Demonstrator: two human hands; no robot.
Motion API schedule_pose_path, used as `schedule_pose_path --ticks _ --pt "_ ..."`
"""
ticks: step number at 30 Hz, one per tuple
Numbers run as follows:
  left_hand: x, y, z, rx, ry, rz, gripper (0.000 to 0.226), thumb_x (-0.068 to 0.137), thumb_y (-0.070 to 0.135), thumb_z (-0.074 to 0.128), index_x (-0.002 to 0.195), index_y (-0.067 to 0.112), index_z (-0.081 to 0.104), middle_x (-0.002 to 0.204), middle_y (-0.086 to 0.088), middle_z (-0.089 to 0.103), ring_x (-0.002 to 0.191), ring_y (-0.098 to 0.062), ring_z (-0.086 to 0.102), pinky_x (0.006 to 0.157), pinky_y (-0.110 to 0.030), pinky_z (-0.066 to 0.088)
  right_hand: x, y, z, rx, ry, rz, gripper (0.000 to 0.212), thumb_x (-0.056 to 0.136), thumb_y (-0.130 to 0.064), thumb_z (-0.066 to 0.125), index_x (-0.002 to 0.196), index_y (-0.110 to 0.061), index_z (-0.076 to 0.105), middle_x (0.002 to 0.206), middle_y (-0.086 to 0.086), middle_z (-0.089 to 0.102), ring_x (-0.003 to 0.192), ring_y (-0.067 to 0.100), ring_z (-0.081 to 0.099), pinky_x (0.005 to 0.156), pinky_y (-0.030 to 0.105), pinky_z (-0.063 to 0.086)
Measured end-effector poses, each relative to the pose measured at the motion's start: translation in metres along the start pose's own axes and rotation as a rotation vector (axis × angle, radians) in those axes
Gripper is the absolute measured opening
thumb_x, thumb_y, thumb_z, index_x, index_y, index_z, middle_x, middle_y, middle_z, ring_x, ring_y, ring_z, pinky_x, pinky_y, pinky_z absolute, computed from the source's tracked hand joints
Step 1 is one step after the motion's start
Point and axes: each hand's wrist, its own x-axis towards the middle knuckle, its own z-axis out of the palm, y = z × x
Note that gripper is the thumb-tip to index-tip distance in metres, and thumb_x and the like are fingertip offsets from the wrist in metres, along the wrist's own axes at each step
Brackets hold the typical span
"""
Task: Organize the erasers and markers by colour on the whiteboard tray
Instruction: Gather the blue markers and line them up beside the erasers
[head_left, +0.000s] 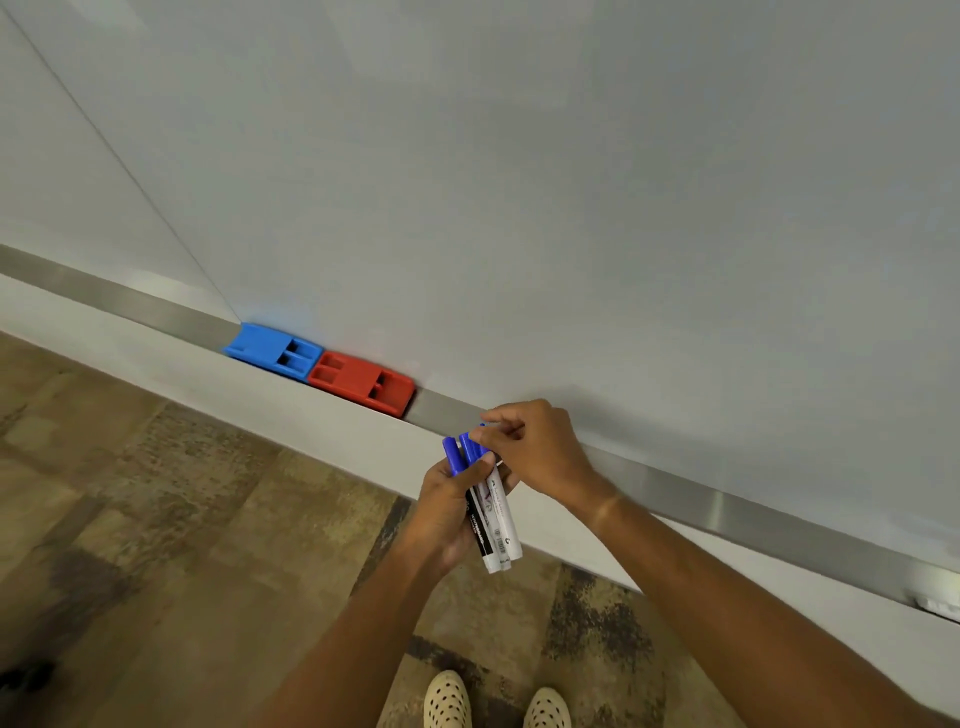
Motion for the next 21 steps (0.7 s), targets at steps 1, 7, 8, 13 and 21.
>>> schedule_pose_path --ticks 1,7,8,13,21 --pt "0.001 0.003 -0.003 -0.022 0.027 0.011 0.025 0.092 0.003 0.057 0.116 -0.002 0.062 0.098 -0.016 0.074 0.087 -0.024 0.073 0.083 -0.033 0.059 -0.001 0.001 0.002 0.011 0.02 -0.001 0.02 0.08 -0.025 0.075 0.097 -0.015 0.074 0.082 -0.001 0.073 0.07 0.007 0.068 0.07 0.022 0.057" --pt "0.007 0.02 -0.027 -0.231 0.114 0.076 0.024 0.096 -0.002 0.048 0.114 0.004 0.061 0.118 -0.018 0.069 0.116 -0.028 0.063 0.092 -0.043 0.052 -0.008 0.011 0.026 0.025 -0.155 0.083 0.01 0.073 -0.025 0.081 0.078 -0.021 0.073 0.071 -0.007 0.071 0.068 0.008 0.068 0.068 0.03 0.059" --pt "0.008 0.021 -0.029 -0.254 0.116 0.072 0.024 0.097 -0.002 0.047 0.116 0.003 0.06 0.121 -0.019 0.067 0.118 -0.029 0.062 0.096 -0.049 0.05 -0.009 0.011 0.031 0.034 -0.175 0.092 0.011 0.073 -0.024 0.081 0.079 -0.022 0.073 0.073 -0.007 0.071 0.068 0.007 0.068 0.067 0.028 0.058" --pt "0.008 0.028 -0.036 -0.306 0.131 0.071 0.027 0.098 -0.003 0.044 0.122 0.001 0.057 0.121 -0.018 0.067 0.106 -0.025 0.069 0.07 -0.045 0.06 -0.004 0.009 0.047 0.104 -0.205 0.108 0.017 0.074 -0.02 0.081 0.089 -0.016 0.075 0.08 -0.004 0.074 0.068 0.002 0.068 0.065 0.019 0.053" --pt "0.017 0.034 -0.046 -0.272 0.189 0.081 0.03 0.097 0.002 0.05 0.126 0.002 0.057 0.124 -0.015 0.066 0.118 -0.03 0.062 0.093 -0.049 0.054 0.009 0.002 0.06 -0.021 -0.192 0.025 0.016 0.077 -0.019 0.079 0.092 -0.02 0.075 0.079 -0.012 0.072 0.065 -0.007 0.065 0.058 0.005 0.047"
